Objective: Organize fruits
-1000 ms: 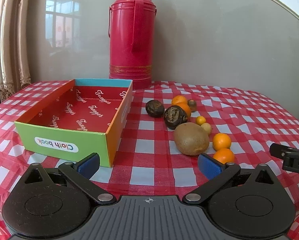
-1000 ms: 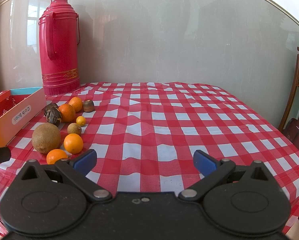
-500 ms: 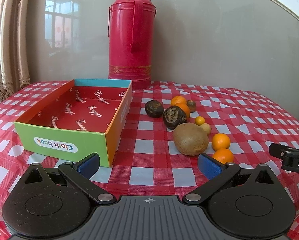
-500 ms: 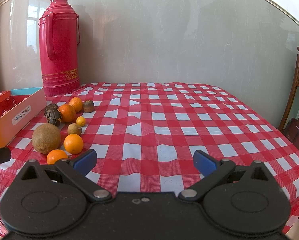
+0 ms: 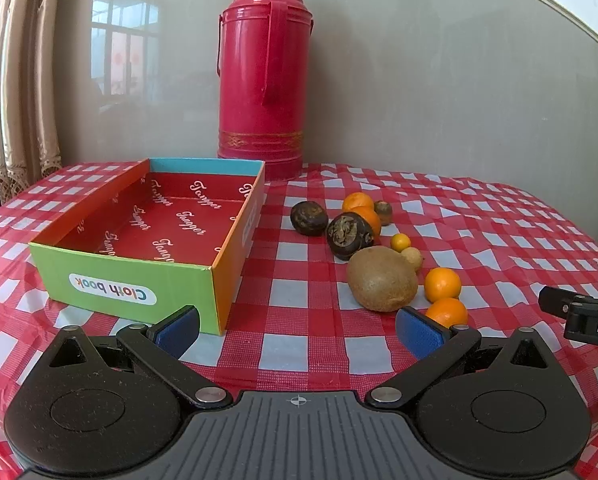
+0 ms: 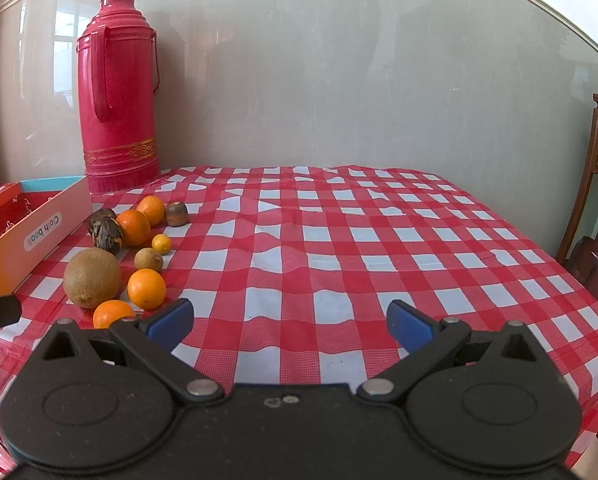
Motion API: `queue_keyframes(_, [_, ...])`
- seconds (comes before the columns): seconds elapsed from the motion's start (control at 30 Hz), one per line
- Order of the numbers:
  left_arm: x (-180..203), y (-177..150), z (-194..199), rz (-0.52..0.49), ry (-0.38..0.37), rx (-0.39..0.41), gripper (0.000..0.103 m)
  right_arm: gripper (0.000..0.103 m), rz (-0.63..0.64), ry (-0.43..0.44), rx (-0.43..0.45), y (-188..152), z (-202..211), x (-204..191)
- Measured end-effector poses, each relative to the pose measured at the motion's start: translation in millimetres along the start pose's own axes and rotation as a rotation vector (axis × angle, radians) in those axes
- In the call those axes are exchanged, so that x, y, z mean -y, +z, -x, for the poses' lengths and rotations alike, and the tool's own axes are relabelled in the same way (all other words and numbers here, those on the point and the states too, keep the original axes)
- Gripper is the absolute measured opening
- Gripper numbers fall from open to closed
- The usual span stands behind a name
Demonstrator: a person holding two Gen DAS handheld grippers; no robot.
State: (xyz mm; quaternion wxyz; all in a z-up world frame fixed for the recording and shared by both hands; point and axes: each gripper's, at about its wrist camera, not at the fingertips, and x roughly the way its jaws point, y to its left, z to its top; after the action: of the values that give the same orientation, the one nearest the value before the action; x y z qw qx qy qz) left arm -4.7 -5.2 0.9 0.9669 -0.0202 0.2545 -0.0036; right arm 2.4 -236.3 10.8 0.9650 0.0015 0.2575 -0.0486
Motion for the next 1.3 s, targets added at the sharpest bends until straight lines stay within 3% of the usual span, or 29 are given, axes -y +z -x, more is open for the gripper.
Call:
queue_keyframes(1.1, [3.3, -1.8, 1.0, -0.007, -0.012, -0.002, 0.103, 0.097, 0.003, 0.002, -0.001, -0.6, -0.5, -0.4])
queue_keyframes(1.3, [5.9, 0.5, -0.8, 0.03, -0.028, -0.037, 0.103, 0.097, -0.006, -0.002, 0.011, -0.5, 1.8, 0.9])
